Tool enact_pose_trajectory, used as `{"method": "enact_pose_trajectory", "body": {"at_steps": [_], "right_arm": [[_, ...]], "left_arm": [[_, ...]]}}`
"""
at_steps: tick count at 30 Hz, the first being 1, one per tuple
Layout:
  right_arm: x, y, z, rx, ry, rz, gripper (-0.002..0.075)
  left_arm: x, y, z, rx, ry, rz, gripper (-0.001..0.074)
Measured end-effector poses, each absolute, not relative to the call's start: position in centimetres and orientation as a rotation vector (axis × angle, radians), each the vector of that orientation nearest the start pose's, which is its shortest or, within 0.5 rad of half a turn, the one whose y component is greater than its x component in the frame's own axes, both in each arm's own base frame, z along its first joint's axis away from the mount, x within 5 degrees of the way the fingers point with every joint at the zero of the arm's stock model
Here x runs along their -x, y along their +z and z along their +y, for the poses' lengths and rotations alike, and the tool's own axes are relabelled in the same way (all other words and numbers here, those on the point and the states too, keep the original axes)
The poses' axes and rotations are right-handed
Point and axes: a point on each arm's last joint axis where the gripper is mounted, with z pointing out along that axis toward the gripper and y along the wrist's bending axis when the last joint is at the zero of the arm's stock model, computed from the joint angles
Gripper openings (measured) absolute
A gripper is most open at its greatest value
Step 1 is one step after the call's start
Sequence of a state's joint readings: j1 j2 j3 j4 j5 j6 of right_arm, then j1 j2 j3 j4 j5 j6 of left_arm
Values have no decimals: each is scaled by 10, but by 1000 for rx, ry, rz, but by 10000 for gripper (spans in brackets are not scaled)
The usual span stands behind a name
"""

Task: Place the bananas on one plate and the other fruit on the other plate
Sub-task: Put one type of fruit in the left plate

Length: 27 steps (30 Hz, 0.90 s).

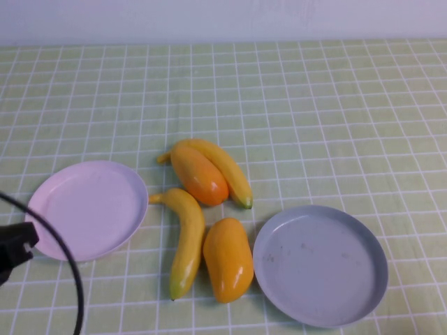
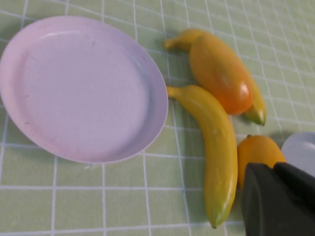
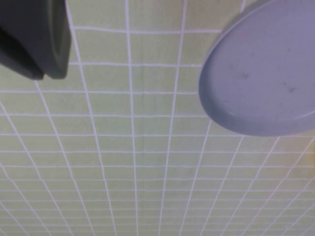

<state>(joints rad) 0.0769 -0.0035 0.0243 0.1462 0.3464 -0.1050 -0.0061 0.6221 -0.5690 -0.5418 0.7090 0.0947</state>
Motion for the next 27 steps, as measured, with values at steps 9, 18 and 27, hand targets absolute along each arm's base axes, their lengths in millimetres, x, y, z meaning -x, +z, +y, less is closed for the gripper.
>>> {"method": "enact_pose_trajectory", "body": {"at_steps": [9,18,27], "right_arm": [[-53,174,9,75,122,1847,-17],[-53,174,9,75,122,1847,-17],[-53,174,9,75,122,1847,-17]], "left_arm": [[-204,324,-42,-56,-537,2405,0],[-281,301,-122,-265,-480,2608,0],[-316,291,-185,-387,-502,2627,0]]}}
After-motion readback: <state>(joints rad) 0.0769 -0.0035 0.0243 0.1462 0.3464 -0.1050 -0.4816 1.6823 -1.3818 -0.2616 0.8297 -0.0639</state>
